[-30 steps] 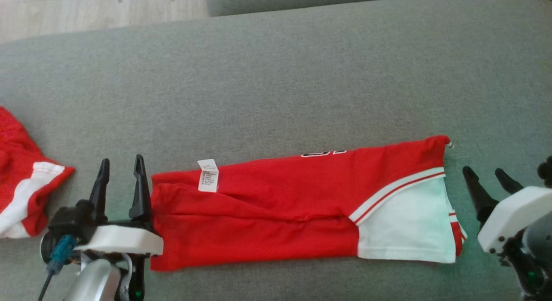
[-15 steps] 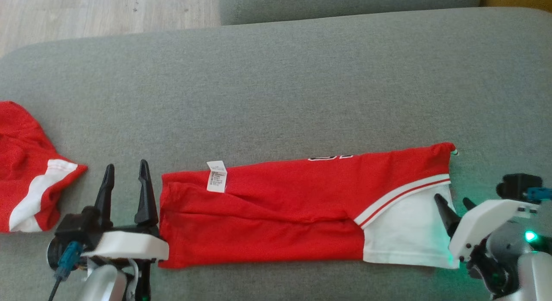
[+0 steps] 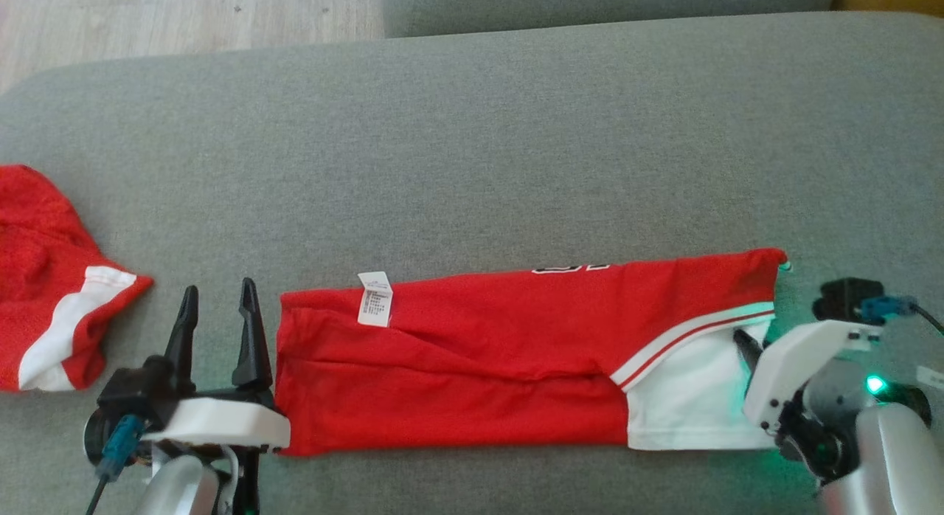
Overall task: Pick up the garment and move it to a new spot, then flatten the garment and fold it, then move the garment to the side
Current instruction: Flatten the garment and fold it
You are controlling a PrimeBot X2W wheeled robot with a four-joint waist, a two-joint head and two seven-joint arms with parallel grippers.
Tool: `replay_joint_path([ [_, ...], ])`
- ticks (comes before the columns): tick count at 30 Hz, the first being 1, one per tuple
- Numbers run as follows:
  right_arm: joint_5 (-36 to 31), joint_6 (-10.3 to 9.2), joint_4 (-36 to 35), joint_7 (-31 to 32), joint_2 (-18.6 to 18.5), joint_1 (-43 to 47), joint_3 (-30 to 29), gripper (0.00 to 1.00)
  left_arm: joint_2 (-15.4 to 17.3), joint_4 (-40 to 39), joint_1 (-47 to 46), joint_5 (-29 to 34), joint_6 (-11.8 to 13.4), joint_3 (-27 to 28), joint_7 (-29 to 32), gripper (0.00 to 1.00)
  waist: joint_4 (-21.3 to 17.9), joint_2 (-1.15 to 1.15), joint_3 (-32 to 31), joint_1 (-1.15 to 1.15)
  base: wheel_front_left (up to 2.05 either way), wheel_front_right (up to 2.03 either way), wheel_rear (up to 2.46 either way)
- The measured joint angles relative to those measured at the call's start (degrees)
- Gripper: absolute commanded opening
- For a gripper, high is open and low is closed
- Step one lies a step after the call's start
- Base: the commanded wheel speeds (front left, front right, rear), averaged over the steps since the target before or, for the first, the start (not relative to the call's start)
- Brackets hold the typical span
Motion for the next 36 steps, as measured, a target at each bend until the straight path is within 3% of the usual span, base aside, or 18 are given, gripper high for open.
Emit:
replay_joint_path([
  [6, -2.3, 0.0, -2.8, -0.1, -0.7, -0.9, -0.1, 0.0, 0.0, -0.2, 0.0, 0.1, 0.0, 0.4, 0.0, 1.0, -0.8, 0.0, 0.5, 0.0, 0.0, 0.0, 0.0],
  [12, -5.1, 0.01, -8.7, -0.3, -8.6, -4.6, -4.8, 0.0, 0.0, -1.0, 0.0, 0.5, 0.3, 1.0, 0.0, 1.0, -2.2, 0.0, 0.8, 0.0, 0.0, 0.0, 0.0],
  [15, -5.9, 0.01, -10.8, 1.6, -10.6, -5.0, -9.2, 0.0, 0.0, -1.2, 0.0, 0.5, 0.3, 1.0, 0.0, 1.0, -2.5, 0.0, 1.1, 0.0, 0.0, 0.0, 0.0],
  [25, -7.4, 0.01, -19.9, 9.1, -9.7, 2.6, -17.1, 0.0, -0.1, -1.3, 0.0, 0.5, 0.2, 0.7, 0.0, 1.0, -2.5, 0.0, 1.1, 0.0, 0.0, 0.0, 0.0],
  [30, -7.3, 0.01, -24.7, 10.2, -8.8, 2.7, -13.0, 0.0, -0.1, -1.2, 0.0, 0.5, 0.3, 0.6, 0.0, 1.0, -2.4, 0.0, 0.4, 0.0, 0.0, 0.0, 0.0],
  [36, -4.5, 0.01, -32.7, 14.1, -5.9, 5.7, -0.6, 0.0, -0.1, -0.5, 0.2, 0.5, 0.2, -0.1, 0.0, 1.0, -1.7, 0.0, -1.3, 0.0, 0.0, 0.0, 0.0],
])
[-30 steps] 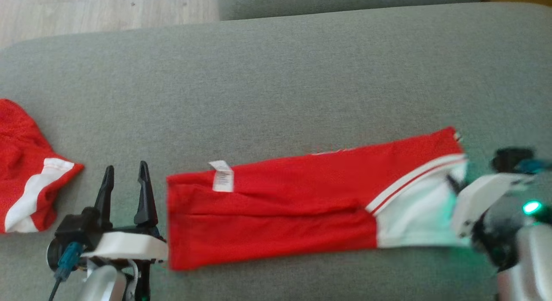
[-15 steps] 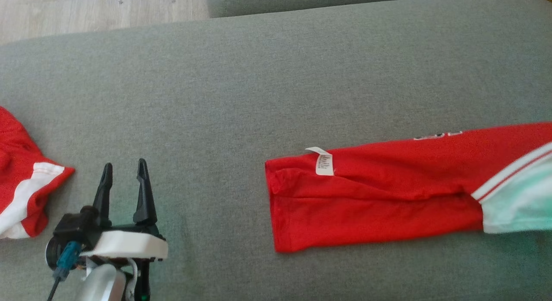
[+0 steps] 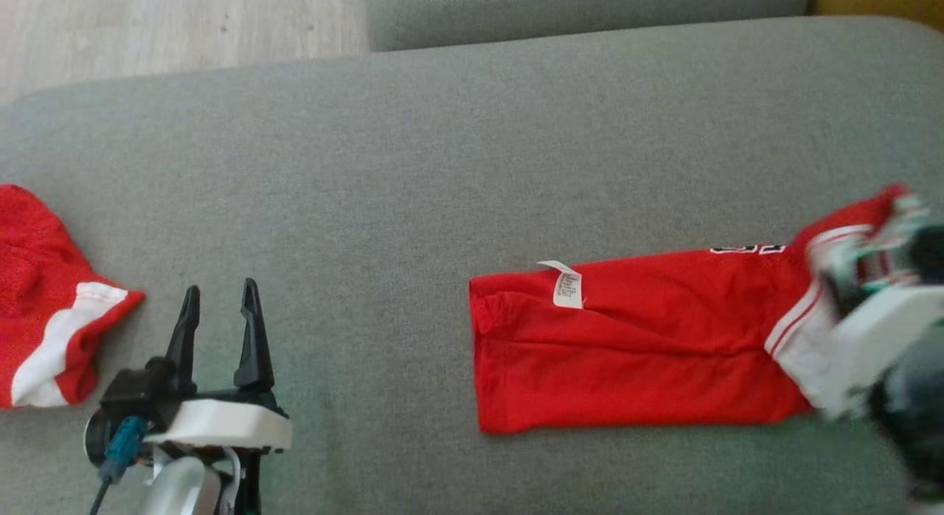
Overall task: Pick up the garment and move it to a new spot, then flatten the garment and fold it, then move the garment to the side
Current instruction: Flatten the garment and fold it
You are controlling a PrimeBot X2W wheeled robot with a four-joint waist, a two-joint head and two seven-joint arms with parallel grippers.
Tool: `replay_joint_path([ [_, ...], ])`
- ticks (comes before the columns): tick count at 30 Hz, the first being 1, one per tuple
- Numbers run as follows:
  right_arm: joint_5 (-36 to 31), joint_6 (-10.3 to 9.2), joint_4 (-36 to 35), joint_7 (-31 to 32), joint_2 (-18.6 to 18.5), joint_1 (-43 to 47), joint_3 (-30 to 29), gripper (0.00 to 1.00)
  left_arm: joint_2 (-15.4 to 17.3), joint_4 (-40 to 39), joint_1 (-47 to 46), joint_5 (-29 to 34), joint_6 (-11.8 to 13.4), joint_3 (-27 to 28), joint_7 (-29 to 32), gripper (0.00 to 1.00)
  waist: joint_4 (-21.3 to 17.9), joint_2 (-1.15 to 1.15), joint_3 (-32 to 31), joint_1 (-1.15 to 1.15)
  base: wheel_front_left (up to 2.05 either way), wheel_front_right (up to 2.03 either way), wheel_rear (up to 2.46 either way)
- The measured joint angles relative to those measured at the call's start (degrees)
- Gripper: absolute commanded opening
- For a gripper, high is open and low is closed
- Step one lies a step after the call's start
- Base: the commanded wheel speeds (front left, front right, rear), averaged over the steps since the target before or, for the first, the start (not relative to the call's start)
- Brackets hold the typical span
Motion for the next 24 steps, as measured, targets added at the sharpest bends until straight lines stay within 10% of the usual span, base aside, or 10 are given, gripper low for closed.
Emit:
replay_joint_path([
  [10, 4.1, 0.0, 5.4, -3.8, 3.8, -2.5, 25.6, 0.0, 0.0, 0.3, 0.5, 0.0, -0.2, -1.0, 0.0, 1.0, 0.7, 0.0, -1.5, 0.0, 0.0, 0.0, 0.0],
  [20, 6.0, -0.01, 22.4, -7.6, 4.6, -10.7, 34.1, 0.0, -0.7, 1.1, 0.0, 0.0, -1.2, -3.1, 0.1, 1.0, 4.3, 0.0, -0.6, 0.0, 0.0, 0.0, 0.0],
  [21, 6.3, 0.0, 23.1, -7.6, 4.6, -10.6, 34.4, 0.26, -0.7, 1.3, 0.0, 0.0, -1.2, -3.1, 0.1, 1.0, 4.6, 0.0, -0.5, 0.0, 0.0, 0.0, 0.0],
  [22, 6.3, 0.0, 23.1, -7.6, 4.6, -10.6, 34.4, 1.0, -0.7, 1.3, 0.0, 0.0, -1.2, -3.1, 0.1, 1.0, 4.6, 0.0, -0.5, 0.0, 0.0, 0.0, 0.0],
  [24, 7.6, -0.01, 23.4, -8.1, 4.6, -10.6, 34.6, 1.0, -0.7, 1.7, 0.0, 0.0, -1.2, -3.2, 0.1, 1.0, 5.0, 0.0, -0.3, 0.0, 0.0, 0.0, 0.0],
])
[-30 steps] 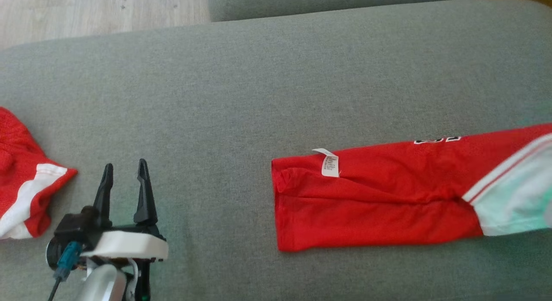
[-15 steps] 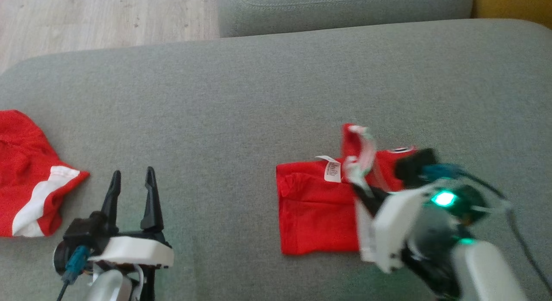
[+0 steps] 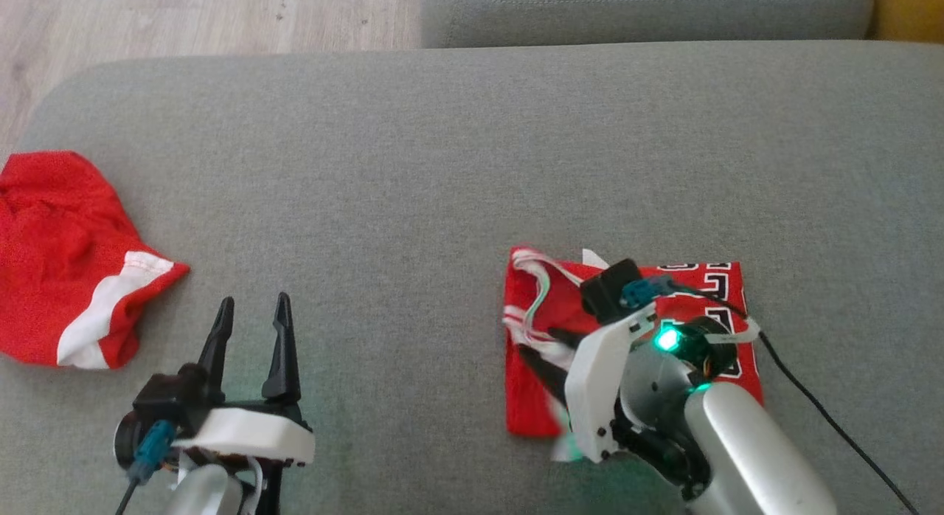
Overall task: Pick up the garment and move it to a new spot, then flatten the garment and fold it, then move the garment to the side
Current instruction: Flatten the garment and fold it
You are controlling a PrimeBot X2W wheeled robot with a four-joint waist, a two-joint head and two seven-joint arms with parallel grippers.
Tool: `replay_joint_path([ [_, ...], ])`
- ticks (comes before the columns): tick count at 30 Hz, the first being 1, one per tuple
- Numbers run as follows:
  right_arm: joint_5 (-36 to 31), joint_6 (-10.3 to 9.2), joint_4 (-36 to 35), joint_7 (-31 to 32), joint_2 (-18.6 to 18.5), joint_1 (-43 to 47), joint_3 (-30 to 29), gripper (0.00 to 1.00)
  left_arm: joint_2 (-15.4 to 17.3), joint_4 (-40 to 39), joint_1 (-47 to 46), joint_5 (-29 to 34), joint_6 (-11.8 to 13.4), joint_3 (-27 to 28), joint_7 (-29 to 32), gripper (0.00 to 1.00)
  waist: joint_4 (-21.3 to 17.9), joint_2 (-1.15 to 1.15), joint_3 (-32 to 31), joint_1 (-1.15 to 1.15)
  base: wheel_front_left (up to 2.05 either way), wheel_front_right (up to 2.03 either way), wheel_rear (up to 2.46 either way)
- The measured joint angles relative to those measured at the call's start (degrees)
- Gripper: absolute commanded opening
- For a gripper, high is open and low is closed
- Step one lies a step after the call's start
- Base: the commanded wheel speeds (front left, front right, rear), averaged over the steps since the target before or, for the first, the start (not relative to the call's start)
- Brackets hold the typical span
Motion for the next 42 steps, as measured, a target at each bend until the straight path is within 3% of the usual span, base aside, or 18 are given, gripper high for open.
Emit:
replay_joint_path([
  [6, 10.4, 0.01, -7.8, -6.3, 0.3, 0.0, -2.5, 1.0, 0.0, 0.4, 0.0, 0.0, 0.0, 0.4, 0.0, 1.0, -0.1, 0.0, -0.4, 0.0, 0.0, 0.0, 0.0],
  [14, 2.2, 0.0, -16.9, -13.2, -2.0, 1.0, -21.0, 1.0, 0.4, -0.2, 0.1, 0.0, 0.6, 1.7, 0.0, 1.0, -1.9, 0.0, -1.3, 0.0, 0.0, 0.0, 0.0],
  [20, -4.1, 0.0, -13.0, -20.8, -4.0, 7.9, -25.6, 1.0, 0.4, -1.1, 0.3, -0.1, 0.6, 2.6, -0.1, 1.0, -2.7, 0.0, -1.2, 0.0, 0.0, 0.0, 0.0],
  [22, -5.3, 0.0, -9.3, -21.8, -3.9, 10.2, -23.1, 1.0, 0.4, -1.2, 0.3, -0.1, 0.6, 2.6, -0.1, 1.0, -2.8, 0.0, -0.8, 0.0, 0.0, 0.0, 0.0],
  [23, -5.1, 0.0, -7.3, -22.3, -3.5, 11.1, -21.2, 0.8, 0.4, -1.2, 0.3, -0.1, 0.6, 2.6, -0.1, 1.0, -2.8, 0.0, -0.6, 0.0, 0.0, 0.0, 0.0],
  [24, -5.1, 0.0, -5.3, -22.6, -3.1, 11.6, -19.0, 0.19, 0.4, -1.2, 0.3, -0.1, 0.6, 2.6, -0.1, 1.0, -2.7, 0.0, -0.4, 0.0, 0.0, 0.0, 0.0],
  [25, -5.3, 0.0, -3.4, -22.7, -2.9, 11.9, -16.3, 0.0, 0.4, -1.2, 0.2, -0.1, 0.6, 2.6, -0.1, 1.0, -2.7, 0.0, -0.2, 0.0, 0.0, 0.0, 0.0],
  [34, -3.1, 0.0, 9.1, -24.3, -0.5, 3.9, 3.0, 0.0, 0.4, -1.1, 0.0, -0.1, 0.5, 2.3, -0.1, 1.0, -1.0, 0.0, 0.8, 0.0, 0.0, 0.0, 0.0],
  [42, 6.0, 0.0, 14.5, -21.1, -0.3, 0.2, 14.9, 0.0, 0.3, -0.2, 0.0, -0.1, 0.4, 2.2, -0.1, 1.0, 0.4, 0.0, 0.4, 0.0, 0.0, 0.0, 0.0],
])
